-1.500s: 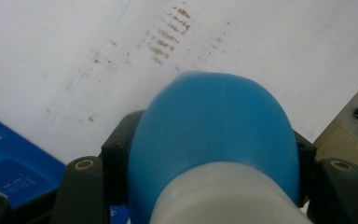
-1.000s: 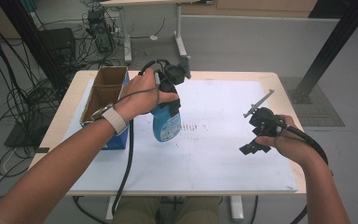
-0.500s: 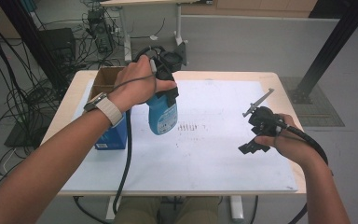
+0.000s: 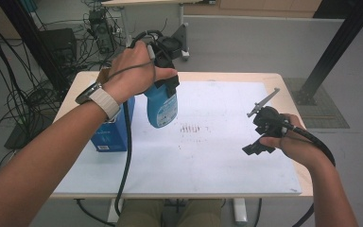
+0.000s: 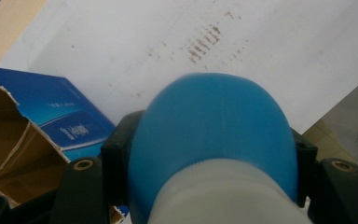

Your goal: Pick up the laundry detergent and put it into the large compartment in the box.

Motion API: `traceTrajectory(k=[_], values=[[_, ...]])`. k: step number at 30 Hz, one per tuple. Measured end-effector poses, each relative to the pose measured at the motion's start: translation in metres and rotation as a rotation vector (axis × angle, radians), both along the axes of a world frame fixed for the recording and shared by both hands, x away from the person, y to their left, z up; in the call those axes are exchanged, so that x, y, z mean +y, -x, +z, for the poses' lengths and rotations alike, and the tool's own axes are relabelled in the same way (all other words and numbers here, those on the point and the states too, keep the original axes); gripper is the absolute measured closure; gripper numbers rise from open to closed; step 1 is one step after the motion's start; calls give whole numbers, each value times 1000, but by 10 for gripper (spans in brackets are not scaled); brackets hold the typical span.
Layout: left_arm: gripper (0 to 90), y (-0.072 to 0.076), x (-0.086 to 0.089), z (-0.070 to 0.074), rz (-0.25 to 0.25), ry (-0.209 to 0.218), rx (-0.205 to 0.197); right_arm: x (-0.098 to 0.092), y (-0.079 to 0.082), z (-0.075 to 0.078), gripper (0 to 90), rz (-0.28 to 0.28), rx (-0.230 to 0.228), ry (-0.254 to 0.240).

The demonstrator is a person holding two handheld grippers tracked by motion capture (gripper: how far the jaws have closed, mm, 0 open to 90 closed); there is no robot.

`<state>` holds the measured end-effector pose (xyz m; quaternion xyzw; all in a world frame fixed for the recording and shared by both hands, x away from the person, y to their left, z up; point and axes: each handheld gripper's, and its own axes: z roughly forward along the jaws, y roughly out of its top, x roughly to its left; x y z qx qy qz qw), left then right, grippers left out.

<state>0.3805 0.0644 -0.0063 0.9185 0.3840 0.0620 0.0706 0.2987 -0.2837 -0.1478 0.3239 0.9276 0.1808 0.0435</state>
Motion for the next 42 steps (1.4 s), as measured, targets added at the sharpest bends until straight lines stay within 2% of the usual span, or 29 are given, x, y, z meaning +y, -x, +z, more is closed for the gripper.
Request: traceTrajectory(k=[5, 8, 10, 14, 23, 29, 35, 42], values=[[381, -1, 2, 8, 21, 9, 7, -2, 2, 1, 117, 1, -7, 1], [381, 3, 3, 14, 35, 12, -9, -2, 2, 2, 117, 2, -6, 3], [380, 2, 4, 17, 45, 6, -6, -3, 2, 2, 116, 6, -9, 1], [380, 5, 10, 22, 67, 13, -20, -3, 1, 1, 116, 15, -10, -4], [379, 5, 19, 33, 112, 10, -20, -3, -2, 1, 117, 36, -18, -12], [378, 4, 28, 42, 139, 25, -17, -3, -3, 3, 114, 43, -23, -17], [378, 8, 32, 52, 161, 22, -35, -5, -2, 4, 114, 46, -28, -20], [377, 10, 43, 64, 212, 46, -41, -7, -4, 3, 114, 54, -31, -21]])
